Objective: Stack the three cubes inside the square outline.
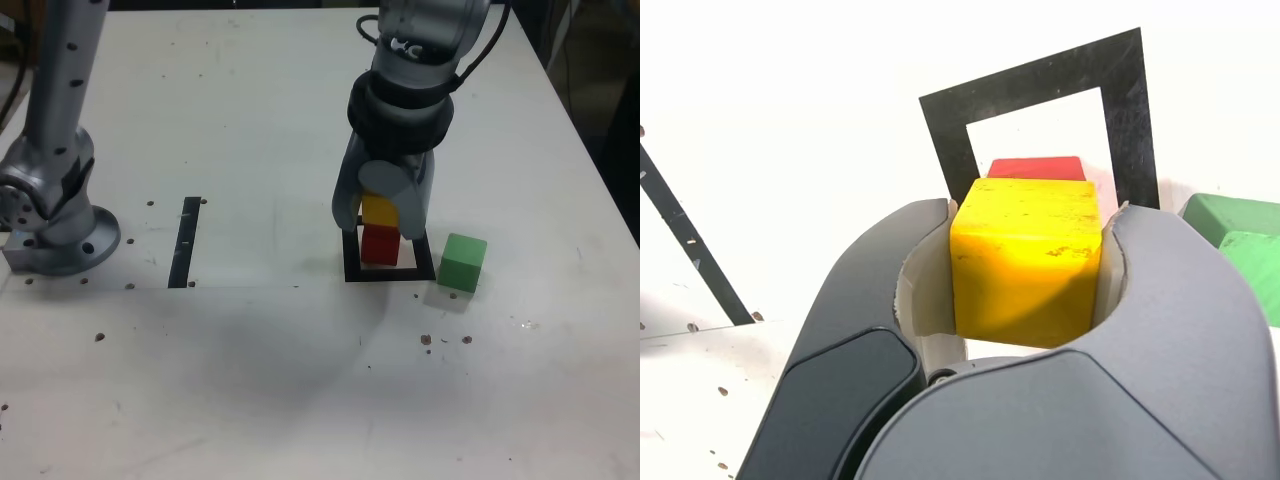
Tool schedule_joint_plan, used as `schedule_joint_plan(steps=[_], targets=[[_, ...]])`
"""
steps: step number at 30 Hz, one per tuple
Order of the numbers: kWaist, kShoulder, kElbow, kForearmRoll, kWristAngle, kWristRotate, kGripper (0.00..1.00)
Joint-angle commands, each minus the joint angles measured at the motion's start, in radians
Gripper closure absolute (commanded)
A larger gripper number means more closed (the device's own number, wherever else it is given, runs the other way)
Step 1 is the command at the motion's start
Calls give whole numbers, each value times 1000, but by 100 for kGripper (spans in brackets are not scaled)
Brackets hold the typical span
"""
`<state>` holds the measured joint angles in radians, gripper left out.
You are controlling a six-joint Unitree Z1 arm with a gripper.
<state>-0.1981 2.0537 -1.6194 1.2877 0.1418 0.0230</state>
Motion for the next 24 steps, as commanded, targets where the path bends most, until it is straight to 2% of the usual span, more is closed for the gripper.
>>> schedule_joint_plan(steps=[1, 17, 20, 24], targets=[[-7, -11, -7, -2, -5, -1, 88], [-13, 10, 16, -30, -16, 1, 86], [-13, 10, 13, -30, -17, 5, 81], [-13, 7, 5, -8, -13, 7, 68]])
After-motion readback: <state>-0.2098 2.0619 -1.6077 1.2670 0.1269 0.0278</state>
